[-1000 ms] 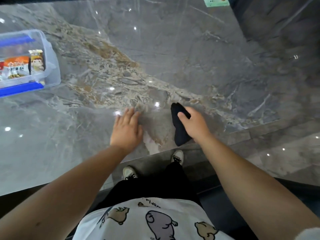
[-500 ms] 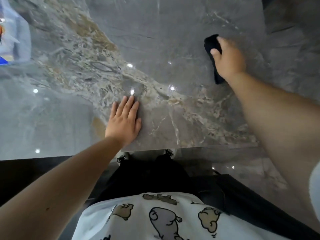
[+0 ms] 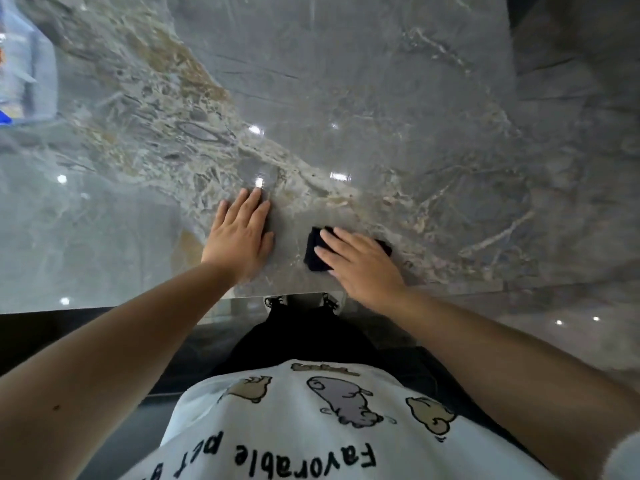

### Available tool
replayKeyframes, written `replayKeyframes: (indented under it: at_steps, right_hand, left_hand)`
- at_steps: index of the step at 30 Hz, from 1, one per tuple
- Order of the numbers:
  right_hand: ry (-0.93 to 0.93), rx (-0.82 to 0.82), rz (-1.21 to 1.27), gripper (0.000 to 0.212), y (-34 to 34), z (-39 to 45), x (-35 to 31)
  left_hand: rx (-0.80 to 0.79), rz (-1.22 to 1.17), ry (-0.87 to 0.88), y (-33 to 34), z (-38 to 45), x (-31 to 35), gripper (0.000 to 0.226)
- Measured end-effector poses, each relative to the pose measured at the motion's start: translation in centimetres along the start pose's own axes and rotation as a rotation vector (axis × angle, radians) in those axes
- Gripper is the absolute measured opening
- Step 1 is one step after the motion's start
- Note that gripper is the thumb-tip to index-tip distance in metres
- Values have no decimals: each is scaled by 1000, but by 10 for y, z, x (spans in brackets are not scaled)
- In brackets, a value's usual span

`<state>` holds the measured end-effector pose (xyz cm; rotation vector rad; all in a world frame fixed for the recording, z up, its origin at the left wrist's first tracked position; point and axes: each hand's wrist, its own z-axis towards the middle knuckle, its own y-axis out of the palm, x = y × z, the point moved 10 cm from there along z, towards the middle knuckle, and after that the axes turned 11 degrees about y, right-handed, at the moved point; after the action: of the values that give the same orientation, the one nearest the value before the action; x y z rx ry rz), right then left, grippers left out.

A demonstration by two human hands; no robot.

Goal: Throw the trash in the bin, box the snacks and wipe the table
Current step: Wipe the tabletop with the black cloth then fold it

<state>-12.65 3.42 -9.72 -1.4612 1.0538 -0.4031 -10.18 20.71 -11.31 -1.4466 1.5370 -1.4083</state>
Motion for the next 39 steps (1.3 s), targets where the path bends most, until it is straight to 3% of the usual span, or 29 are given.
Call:
replayKeyframes:
  at_steps: [2, 5, 8, 11, 14, 17, 20, 23, 27, 29, 33, 35, 39]
  right_hand:
    - [84, -84, 215, 40, -4, -8, 0]
    - [417, -238, 712, 36, -15, -11, 23]
    - [696, -352, 1280, 18, -28, -20, 42]
    - [750, -435, 1480, 20, -50, -26, 51]
    - [670, -515, 1405, 48, -70, -23, 54]
    - [576, -590, 1234, 55, -86, -21, 56]
    - [471, -523, 657, 38, -102, -19, 76]
    - [442, -419, 434, 21, -111, -17, 99]
    - [405, -349, 333, 28, -115, -5, 129]
    - [392, -252, 261, 30, -124, 11, 147]
    - [348, 99, 60, 23, -152, 41, 172]
    - [332, 183, -59, 23, -145, 43, 172]
    - [255, 65, -125, 35, -82, 18, 156]
  left_hand:
    - [2, -57, 27, -8, 0, 7, 58]
    - [-36, -261, 209, -23, 3, 43, 63]
    - [-96, -550, 287, -43, 10, 77, 69]
    - [-169, -725, 296, -63, 26, 100, 77]
    - [-213, -727, 320, -77, 43, 116, 66]
    - [-199, -793, 334, -88, 53, 124, 32]
    - [-202, -816, 304, -89, 58, 124, 17]
    - [-246, -751, 276, -79, 62, 121, 16]
    - [-271, -589, 295, -65, 83, 124, 15]
    - [-189, -455, 307, -67, 106, 124, 17]
    - [114, -222, 311, -89, 146, 124, 22]
    - [167, -55, 363, -88, 151, 128, 22]
    - [-46, 81, 466, -32, 125, 135, 41]
